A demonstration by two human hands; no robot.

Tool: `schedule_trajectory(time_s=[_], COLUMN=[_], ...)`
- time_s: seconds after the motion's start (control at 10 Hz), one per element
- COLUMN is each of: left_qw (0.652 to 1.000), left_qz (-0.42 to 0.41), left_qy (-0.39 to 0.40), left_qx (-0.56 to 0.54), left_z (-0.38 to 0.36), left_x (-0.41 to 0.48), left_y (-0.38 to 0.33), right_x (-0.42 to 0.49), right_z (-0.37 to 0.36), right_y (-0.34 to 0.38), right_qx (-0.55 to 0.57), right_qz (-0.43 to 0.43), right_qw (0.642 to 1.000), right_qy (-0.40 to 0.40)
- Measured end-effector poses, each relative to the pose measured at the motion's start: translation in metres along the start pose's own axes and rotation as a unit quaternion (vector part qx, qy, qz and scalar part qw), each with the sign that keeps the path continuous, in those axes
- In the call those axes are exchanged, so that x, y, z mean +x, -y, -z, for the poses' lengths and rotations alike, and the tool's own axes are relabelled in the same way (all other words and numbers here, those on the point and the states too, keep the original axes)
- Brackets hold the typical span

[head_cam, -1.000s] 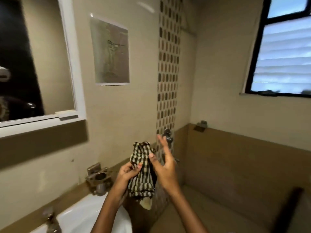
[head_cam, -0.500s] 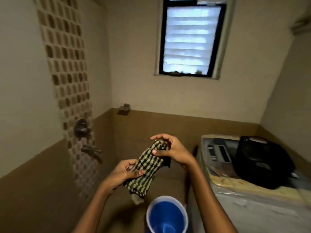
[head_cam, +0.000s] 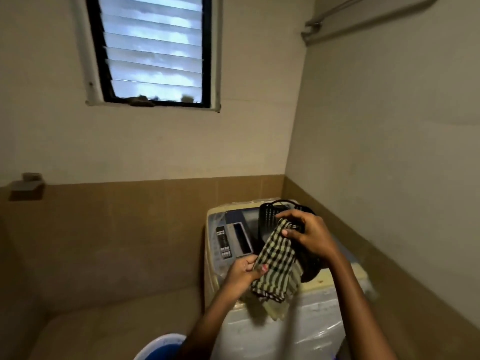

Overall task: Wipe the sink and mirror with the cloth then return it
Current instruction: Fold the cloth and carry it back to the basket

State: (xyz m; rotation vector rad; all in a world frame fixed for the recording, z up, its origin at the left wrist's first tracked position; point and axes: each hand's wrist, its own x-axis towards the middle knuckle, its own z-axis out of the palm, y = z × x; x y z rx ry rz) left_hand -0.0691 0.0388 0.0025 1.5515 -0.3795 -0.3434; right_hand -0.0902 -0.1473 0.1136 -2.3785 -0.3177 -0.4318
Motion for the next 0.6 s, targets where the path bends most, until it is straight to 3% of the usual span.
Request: schedule_trajectory(time_s=[0.2, 0.3, 0.5, 0.6], left_qw=[0.983, 0.973, 0.969, 0.955], left_qz=[0.035, 0.077, 0.097, 0.077], left_qy=[-0.124, -0.144, -0.172, -0.208], left_qx=[0.131, 0.164, 0.148, 0.199], left_z=[-0.034, -0.033, -0.002, 0.024], left_x=[0.069, 0.082, 0.068, 0.051], left_y=[0.015, 0.028, 0.038, 0.047], right_x=[0.048, 0.062, 0.072, 0.080], right_z=[-0.015, -0.040, -0.057, -0.057], right_y=[-0.080, -0.105, -0.130, -0.129], right_qx=[-0.071, -0.129, -0.228, -0.227], right_qz=[-0.084, -0.114, -0.264, -0.267], right_qw=[0.993, 0.985, 0.919, 0.917], right_qy=[-0.036, 0.015, 0.182, 0.190])
